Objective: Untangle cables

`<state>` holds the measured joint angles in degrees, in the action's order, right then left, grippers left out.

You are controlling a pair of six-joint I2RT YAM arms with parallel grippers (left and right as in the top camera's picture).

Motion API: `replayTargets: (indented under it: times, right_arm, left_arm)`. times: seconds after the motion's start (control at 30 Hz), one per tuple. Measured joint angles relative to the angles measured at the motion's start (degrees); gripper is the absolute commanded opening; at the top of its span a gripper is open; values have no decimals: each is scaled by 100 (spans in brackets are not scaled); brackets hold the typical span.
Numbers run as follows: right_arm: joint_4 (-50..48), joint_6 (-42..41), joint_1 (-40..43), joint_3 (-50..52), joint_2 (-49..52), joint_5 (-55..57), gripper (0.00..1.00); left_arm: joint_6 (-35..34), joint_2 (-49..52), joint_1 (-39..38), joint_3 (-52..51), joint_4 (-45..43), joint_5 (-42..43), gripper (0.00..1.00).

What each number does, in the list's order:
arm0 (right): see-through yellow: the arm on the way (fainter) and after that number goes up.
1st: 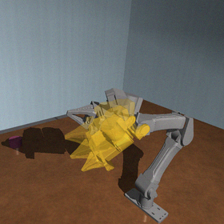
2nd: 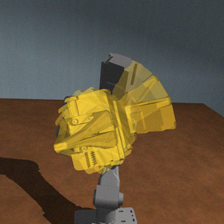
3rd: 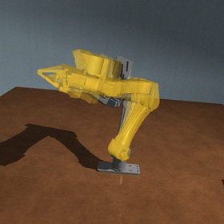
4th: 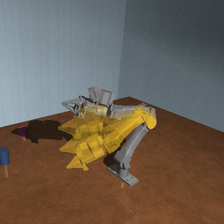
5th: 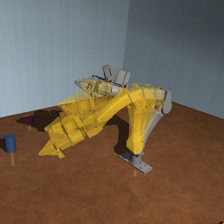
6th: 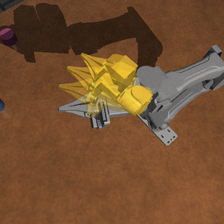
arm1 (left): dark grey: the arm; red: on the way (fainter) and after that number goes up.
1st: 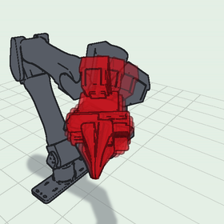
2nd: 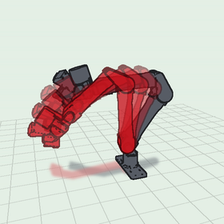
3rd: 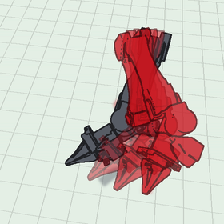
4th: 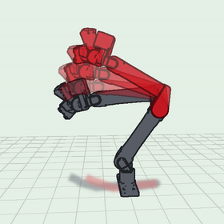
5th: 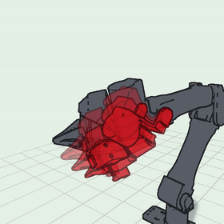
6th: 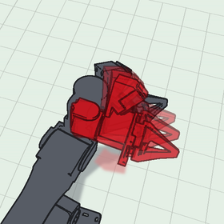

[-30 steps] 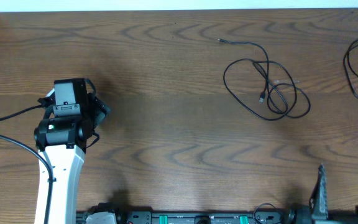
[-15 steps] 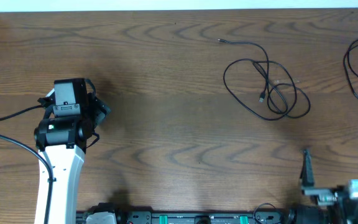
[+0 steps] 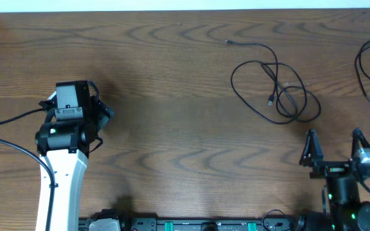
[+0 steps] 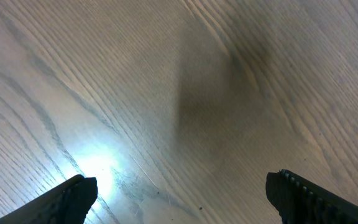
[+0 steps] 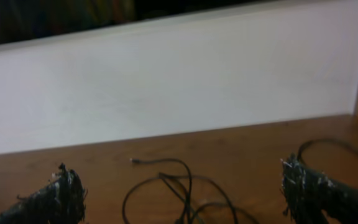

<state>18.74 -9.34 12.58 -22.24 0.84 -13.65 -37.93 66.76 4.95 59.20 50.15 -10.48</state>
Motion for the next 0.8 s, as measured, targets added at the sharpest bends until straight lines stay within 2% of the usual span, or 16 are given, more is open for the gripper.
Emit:
replayTargets:
  times: [0.37, 0.57, 0.8]
  right_arm:
    - [-1099, -330, 0, 1521, 20, 109, 99]
    - [-1248, -601, 0, 2024, 20, 378, 99]
    - [-1322, -778, 0, 2070, 39, 623, 99]
  left_arm:
    - [0, 0, 0, 0, -2, 0, 94]
    - [0, 0, 0, 0, 0, 0, 94]
    - [0, 0, 0, 0, -2, 0, 94]
